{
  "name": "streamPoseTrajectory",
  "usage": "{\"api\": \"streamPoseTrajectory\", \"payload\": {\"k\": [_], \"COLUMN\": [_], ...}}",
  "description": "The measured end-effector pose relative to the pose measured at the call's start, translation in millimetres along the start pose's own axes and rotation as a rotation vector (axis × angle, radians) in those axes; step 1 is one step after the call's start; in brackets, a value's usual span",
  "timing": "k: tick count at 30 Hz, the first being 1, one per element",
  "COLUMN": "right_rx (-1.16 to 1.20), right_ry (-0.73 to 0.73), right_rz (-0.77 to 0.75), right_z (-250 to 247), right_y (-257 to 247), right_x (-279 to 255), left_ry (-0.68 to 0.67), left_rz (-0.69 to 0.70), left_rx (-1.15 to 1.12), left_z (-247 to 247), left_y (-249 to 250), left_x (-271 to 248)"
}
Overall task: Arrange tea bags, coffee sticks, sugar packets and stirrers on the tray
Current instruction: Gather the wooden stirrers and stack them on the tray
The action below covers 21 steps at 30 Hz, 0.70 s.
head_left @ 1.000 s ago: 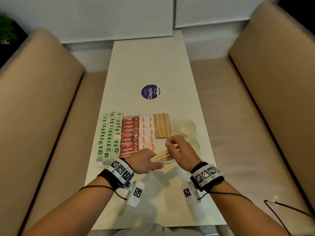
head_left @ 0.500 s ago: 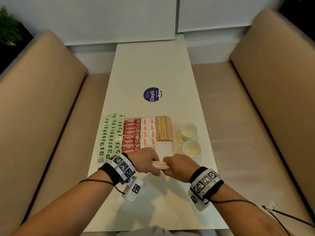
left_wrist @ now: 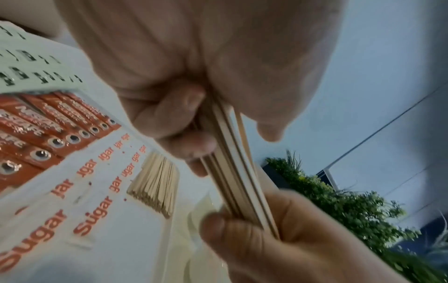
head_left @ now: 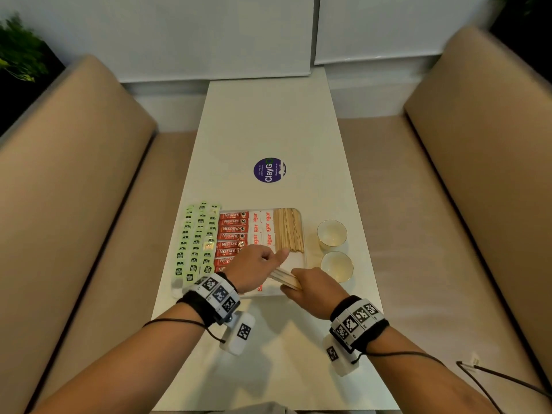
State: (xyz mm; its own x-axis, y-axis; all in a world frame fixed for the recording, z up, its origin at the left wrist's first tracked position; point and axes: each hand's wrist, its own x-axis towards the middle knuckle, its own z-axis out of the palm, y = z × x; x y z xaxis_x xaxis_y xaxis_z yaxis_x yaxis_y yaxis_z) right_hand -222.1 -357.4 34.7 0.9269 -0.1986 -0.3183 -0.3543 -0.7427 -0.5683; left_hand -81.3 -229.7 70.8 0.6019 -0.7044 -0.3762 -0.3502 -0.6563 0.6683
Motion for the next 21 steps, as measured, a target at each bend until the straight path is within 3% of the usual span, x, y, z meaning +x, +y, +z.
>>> {"api": "streamPoseTrajectory", "payload": {"k": [5,14,21], "right_rx": [0.057,0.302,0.444], "right_ry": [-0.016,0.033,0.167], "right_rz": [-0.016,-0.033,0.049], "right_z": [1.3,-1.1,0.0], "right_y": [-9.5,-6.7,-3.2], "right_x": [1.3,2.5,3.2], "left_ry": [0.132,0.206,0.099], "left_rz": [0.001,0.027,0.009], "left_rx": [-0.034,-0.104,0.022], "left_z": [8.1,-0.8,-1.5], "left_y": [1.9,-7.1,-7.7], "left_x": [9.2,19.3,13.4]}}
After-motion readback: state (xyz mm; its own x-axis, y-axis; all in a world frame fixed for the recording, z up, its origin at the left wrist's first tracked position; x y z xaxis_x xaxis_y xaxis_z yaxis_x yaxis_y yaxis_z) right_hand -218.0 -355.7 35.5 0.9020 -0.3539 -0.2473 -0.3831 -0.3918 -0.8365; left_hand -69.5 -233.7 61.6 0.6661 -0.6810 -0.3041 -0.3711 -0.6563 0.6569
